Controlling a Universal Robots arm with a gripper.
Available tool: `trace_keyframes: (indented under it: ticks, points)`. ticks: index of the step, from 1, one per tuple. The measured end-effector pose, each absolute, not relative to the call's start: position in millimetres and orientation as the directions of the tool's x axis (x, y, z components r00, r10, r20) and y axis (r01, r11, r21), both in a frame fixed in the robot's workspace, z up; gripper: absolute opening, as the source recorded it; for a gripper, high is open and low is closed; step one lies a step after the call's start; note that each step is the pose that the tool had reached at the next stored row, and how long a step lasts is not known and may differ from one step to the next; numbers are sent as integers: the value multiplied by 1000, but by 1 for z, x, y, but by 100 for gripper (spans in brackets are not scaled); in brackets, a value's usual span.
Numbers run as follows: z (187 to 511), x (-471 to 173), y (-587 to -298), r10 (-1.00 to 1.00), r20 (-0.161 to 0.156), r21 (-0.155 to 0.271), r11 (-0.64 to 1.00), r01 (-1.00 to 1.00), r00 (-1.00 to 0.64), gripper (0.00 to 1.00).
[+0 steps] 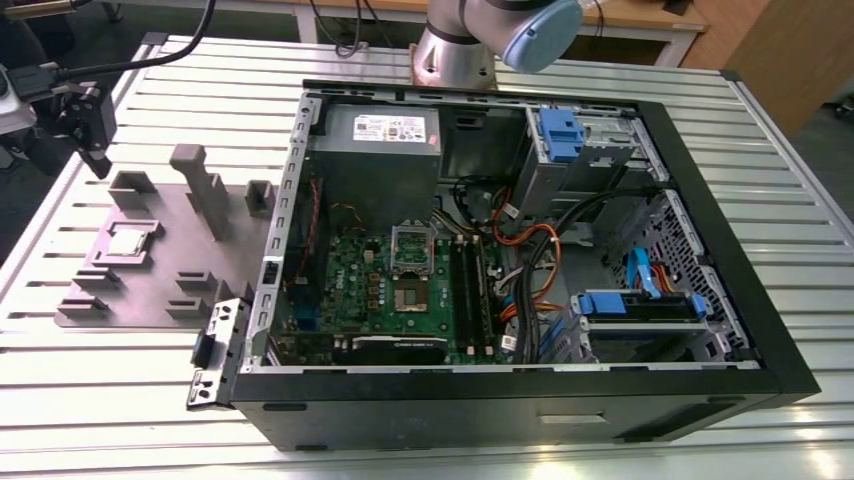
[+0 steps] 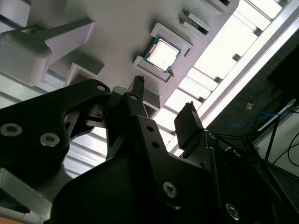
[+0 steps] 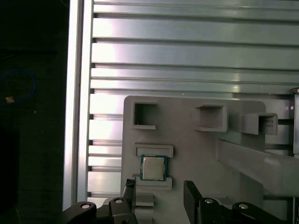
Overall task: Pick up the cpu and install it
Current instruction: 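Pick up the cpu and move it towards the insertion slot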
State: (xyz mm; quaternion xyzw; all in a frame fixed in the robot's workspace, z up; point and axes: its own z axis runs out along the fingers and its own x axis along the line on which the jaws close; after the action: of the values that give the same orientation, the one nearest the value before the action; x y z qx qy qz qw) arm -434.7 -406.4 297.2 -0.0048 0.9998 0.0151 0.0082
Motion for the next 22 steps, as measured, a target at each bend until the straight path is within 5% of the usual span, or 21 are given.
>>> trace_keyframes:
  ticks: [18, 22]
  points:
    - [270, -428, -412, -27, -17, 30, 999, -27, -999, 53]
    - [263, -428, -412, -27, -17, 30, 999, -28, -999, 60]
